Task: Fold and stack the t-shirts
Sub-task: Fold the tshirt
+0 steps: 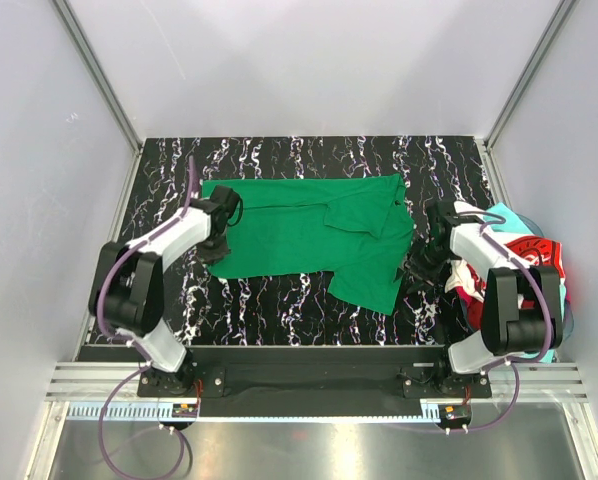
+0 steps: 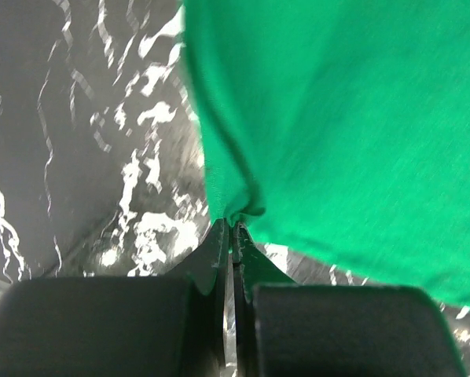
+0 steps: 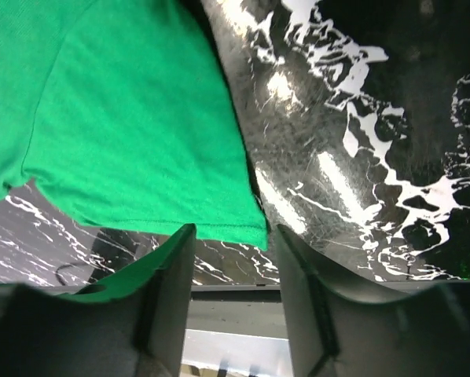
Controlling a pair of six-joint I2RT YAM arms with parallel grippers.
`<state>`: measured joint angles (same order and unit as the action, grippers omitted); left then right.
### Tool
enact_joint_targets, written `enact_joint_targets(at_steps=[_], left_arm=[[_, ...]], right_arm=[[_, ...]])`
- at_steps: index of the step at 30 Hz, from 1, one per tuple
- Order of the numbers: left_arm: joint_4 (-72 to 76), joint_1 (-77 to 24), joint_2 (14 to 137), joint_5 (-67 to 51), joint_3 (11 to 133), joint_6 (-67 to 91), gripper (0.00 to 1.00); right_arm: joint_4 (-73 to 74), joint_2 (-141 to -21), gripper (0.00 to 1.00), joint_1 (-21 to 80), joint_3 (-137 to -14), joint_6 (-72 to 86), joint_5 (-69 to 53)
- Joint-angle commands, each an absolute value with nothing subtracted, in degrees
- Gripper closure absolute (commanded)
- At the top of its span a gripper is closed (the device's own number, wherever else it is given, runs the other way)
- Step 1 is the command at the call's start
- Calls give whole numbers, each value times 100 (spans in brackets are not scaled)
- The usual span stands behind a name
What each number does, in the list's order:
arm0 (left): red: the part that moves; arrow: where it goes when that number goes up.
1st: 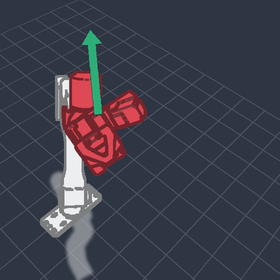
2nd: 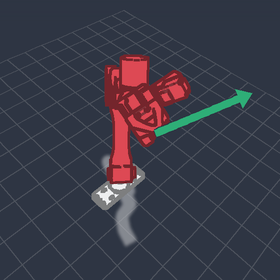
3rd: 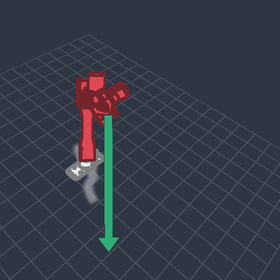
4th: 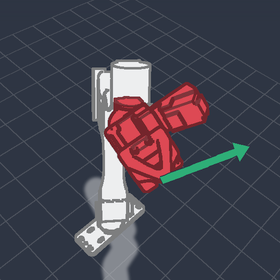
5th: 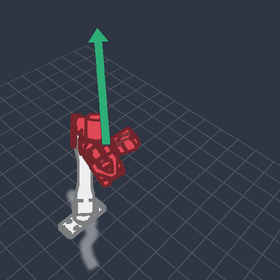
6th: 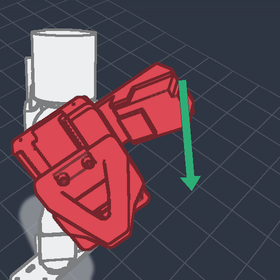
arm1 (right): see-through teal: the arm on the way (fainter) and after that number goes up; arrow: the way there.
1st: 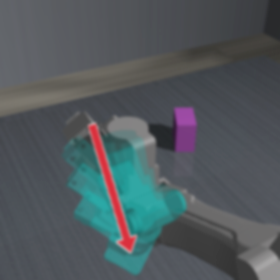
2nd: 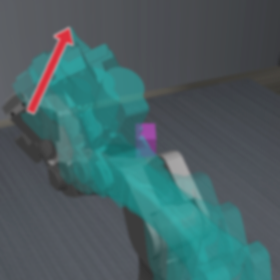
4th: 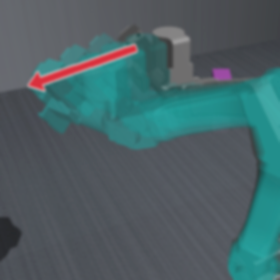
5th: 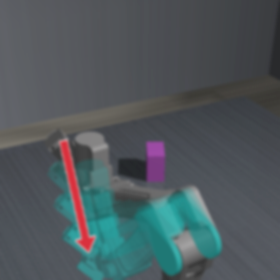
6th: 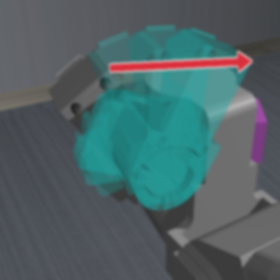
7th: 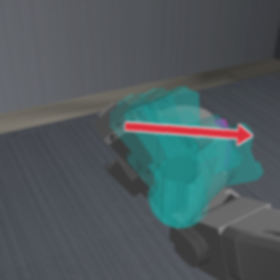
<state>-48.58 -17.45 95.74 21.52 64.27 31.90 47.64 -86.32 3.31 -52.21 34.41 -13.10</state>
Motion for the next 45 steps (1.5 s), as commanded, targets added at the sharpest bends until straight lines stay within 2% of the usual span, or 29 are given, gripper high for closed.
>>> enact_joint_targets(at_steps=[1, 18, 21, 25, 26, 30, 45], left_arm=[[-4931, -1653, 9168, 2189, 6127, 3453, 100], [-4799, -1090, 8754, 1943, 5809, 3744, 100], [-4799, -993, 8745, 1890, 5853, 3770, 100], [-4764, -949, 8684, 1793, 5819, 3867, 100], [-4729, -949, 8640, 1758, 5792, 3885, 100], [-4615, -940, 8534, 1495, 5521, 4060, 100], [-4500, -721, 8069, 1327, 4861, 4727, 100]], right_arm=[[4614, -8876, 49, 334, -5387, 3428, -993], [3841, -9510, 55, 343, -4869, 3305, -1195], [3771, -9510, 58, 378, -4773, 3331, -1195], [3762, -9536, 71, 378, -4790, 3322, -1186], [3779, -9493, 79, 378, -4799, 3331, -1204], [3779, -9335, 100, 378, -4799, 3366, -1204], [4456, -8244, 100, 378, -5088, 3067, -1063]])
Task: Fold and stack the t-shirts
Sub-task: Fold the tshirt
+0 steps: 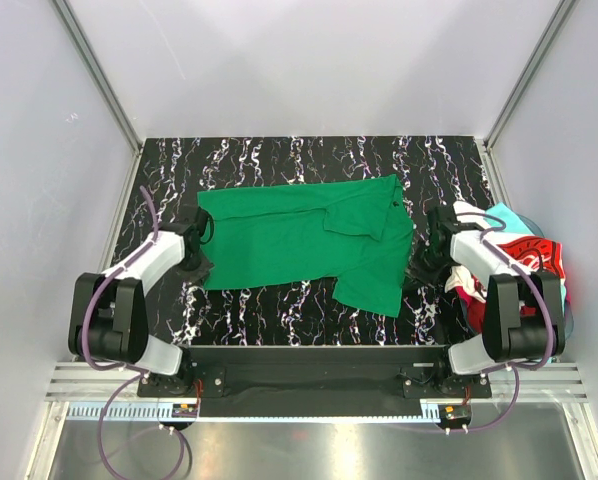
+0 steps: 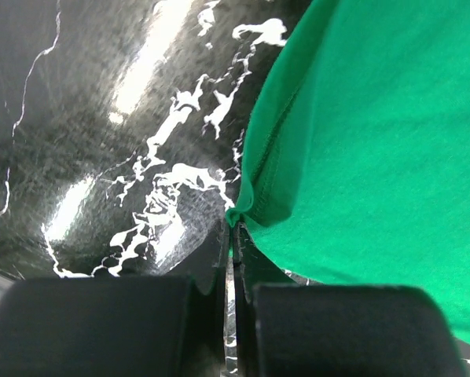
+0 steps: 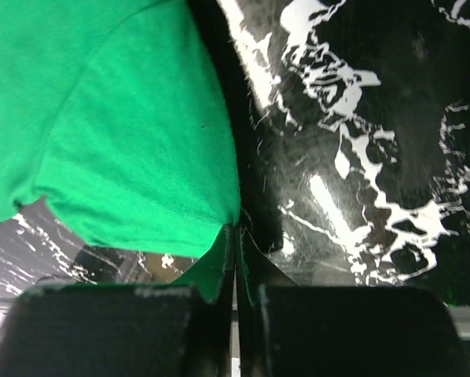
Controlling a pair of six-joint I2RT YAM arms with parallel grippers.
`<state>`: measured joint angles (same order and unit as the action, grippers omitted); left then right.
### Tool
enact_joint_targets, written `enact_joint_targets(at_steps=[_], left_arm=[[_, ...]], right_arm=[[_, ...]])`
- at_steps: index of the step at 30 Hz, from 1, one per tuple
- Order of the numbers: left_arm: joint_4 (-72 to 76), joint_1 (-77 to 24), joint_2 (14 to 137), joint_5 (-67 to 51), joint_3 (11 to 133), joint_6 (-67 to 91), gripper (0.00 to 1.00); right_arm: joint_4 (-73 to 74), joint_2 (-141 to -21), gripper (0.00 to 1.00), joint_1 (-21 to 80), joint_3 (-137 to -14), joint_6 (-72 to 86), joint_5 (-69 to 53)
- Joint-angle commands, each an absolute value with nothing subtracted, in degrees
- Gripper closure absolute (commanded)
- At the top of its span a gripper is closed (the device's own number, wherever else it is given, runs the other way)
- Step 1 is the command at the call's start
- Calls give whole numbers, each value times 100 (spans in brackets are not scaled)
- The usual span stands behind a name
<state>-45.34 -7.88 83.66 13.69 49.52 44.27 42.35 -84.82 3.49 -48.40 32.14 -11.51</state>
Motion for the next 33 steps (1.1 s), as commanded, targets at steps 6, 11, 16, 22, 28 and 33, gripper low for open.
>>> enact_joint_targets(at_steps=[6, 11, 16, 22, 28, 33], left_arm=[[-4483, -405, 7647, 1091, 4449, 5237, 89], [-4316, -62, 7470, 791, 3999, 5405, 56], [-4412, -18, 7410, 905, 4104, 5204, 41], [-3956, -26, 6892, 660, 4008, 4817, 58], [-3850, -9, 7180, 563, 4096, 4851, 45], [-3666, 0, 7672, 440, 4078, 4896, 43]], right_arm=[[4518, -8341, 100, 378, -5396, 3085, -1423], [4465, -8402, 100, 369, -5335, 3024, -1459], [4421, -8481, 100, 369, -5300, 2936, -1582], [4351, -8543, 100, 378, -5282, 2892, -1643], [4324, -8596, 100, 369, -5273, 2856, -1705], [4333, -8578, 100, 369, -5265, 2848, -1696]])
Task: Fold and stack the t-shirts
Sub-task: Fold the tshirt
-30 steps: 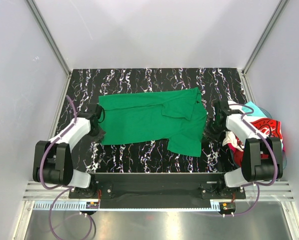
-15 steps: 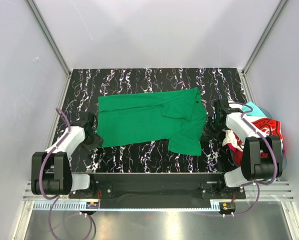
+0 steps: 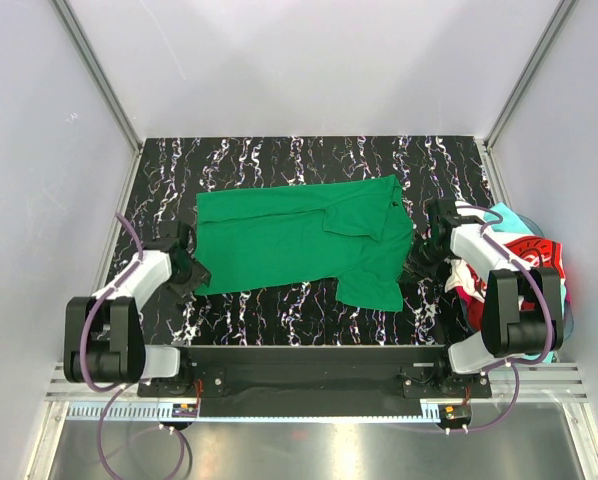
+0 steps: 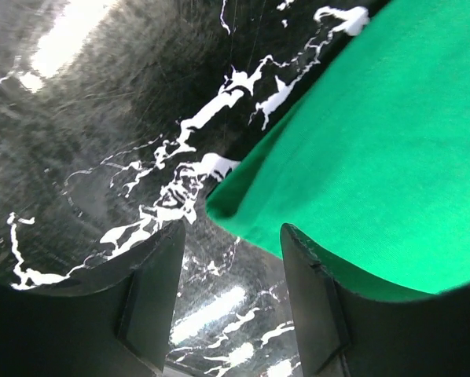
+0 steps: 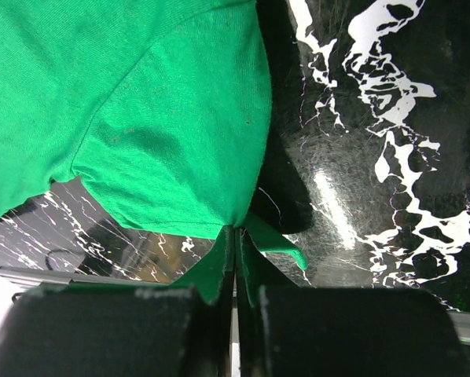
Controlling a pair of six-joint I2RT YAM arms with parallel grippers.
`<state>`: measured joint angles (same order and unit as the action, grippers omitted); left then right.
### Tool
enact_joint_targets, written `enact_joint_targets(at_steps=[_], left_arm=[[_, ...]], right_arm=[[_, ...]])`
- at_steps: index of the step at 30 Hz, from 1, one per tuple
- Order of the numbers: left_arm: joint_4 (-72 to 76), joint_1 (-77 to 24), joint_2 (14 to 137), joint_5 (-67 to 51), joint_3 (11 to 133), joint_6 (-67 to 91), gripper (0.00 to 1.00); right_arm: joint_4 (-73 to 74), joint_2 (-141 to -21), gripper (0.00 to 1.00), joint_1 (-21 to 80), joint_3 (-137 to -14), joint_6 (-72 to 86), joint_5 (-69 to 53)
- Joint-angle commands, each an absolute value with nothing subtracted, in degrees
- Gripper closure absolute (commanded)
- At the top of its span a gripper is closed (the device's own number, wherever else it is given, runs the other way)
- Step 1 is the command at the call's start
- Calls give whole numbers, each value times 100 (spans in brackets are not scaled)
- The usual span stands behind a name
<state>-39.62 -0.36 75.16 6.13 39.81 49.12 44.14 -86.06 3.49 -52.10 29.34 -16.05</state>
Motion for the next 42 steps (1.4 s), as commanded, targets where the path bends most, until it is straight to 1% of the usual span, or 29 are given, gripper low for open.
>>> enact_joint_targets(at_steps=[1, 2, 6, 7, 11, 14, 16, 18, 20, 25, 28, 29, 31, 32, 37, 42], left_arm=[[-3613, -9, 7725, 457, 4087, 4887, 43], [-3647, -9, 7786, 483, 4087, 4913, 46], [-3779, 0, 7805, 676, 3982, 5009, 48], [-3805, 139, 7787, 703, 3955, 5045, 48], [-3700, 193, 7717, 694, 3797, 5106, 48], [-3674, 211, 7708, 738, 3814, 5080, 45], [-3630, 211, 7664, 747, 3806, 5063, 46], [-3595, 220, 7699, 703, 3762, 5097, 49], [-3638, 229, 7795, 764, 3779, 5133, 55], [-3507, 299, 7866, 774, 3692, 5106, 60], [-3314, 334, 8103, 616, 3744, 4975, 78], [-3331, 325, 8191, 633, 3796, 4896, 90], [-3427, 334, 8191, 703, 3893, 4791, 98], [-3489, 334, 8148, 729, 3911, 4755, 100], [-3691, 325, 7884, 686, 4112, 4658, 100], [-3876, 281, 7884, 738, 4517, 4526, 100]], right_arm=[[4333, -8587, 100, 378, -5265, 2848, -1696], [4333, -8587, 100, 378, -5273, 2839, -1705], [4342, -8587, 100, 369, -5282, 2830, -1688], [4333, -8587, 100, 369, -5282, 2821, -1688], [4324, -8657, 100, 369, -5274, 2812, -1705], [4333, -8675, 100, 369, -5291, 2821, -1731], [4359, -8666, 100, 369, -5309, 2813, -1723], [4351, -8649, 100, 369, -5291, 2804, -1696], [4351, -8666, 100, 360, -5282, 2804, -1705], [4377, -8622, 100, 369, -5291, 2812, -1688], [4395, -8648, 100, 369, -5309, 2812, -1696], [4412, -8648, 100, 369, -5317, 2812, -1714], [4447, -8605, 100, 360, -5344, 2821, -1696], [4465, -8587, 100, 360, -5352, 2813, -1679], [4535, -8534, 100, 360, -5651, 2812, -1626], [4702, -8665, 100, 299, -6327, 2812, -1600]])
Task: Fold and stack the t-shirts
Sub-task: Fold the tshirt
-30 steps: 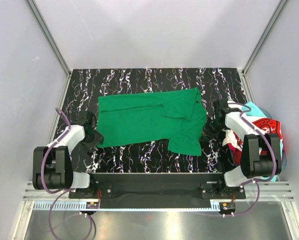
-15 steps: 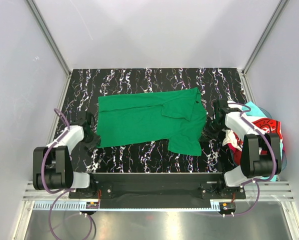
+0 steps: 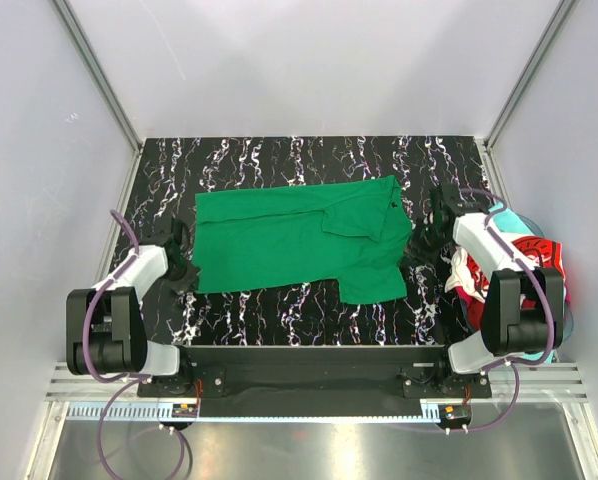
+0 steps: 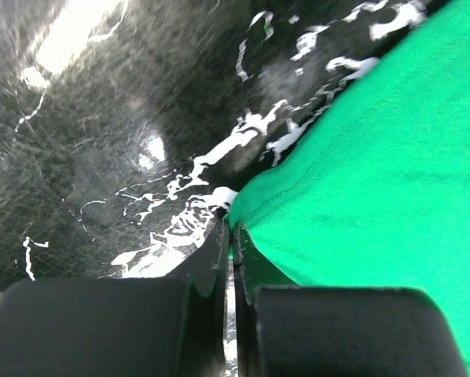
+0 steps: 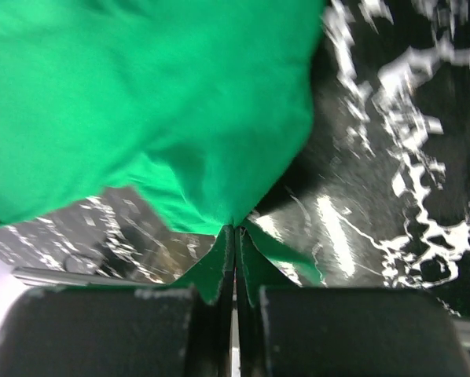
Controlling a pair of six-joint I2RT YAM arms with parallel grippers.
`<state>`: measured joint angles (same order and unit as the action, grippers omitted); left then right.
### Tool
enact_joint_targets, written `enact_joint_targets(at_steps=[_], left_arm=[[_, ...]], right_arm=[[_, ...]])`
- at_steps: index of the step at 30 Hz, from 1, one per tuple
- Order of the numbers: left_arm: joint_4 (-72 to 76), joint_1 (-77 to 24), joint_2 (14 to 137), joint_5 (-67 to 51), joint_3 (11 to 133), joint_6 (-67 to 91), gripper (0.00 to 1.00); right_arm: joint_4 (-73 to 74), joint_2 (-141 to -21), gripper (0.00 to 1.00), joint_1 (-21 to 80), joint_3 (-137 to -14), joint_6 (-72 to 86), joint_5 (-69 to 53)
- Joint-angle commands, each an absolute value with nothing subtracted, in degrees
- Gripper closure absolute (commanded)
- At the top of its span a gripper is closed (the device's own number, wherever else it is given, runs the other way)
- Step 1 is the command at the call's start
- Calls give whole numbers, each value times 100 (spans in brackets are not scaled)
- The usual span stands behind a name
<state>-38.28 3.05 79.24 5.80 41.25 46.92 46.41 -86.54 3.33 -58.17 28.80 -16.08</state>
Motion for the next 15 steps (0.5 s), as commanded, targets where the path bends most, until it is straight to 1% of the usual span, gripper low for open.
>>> enact_joint_targets(at_steps=[1, 7, 15], left_arm=[[-3867, 273, 7849, 738, 4596, 4535, 100], [-3902, 246, 7963, 607, 5018, 4597, 100], [-3929, 246, 8507, 580, 5738, 4729, 100]], right_arm=[[4711, -8710, 100, 290, -6511, 2804, -1608], [4764, -9105, 100, 237, -7179, 2795, -1591], [4966, -9912, 100, 79, -8305, 2830, -1538]])
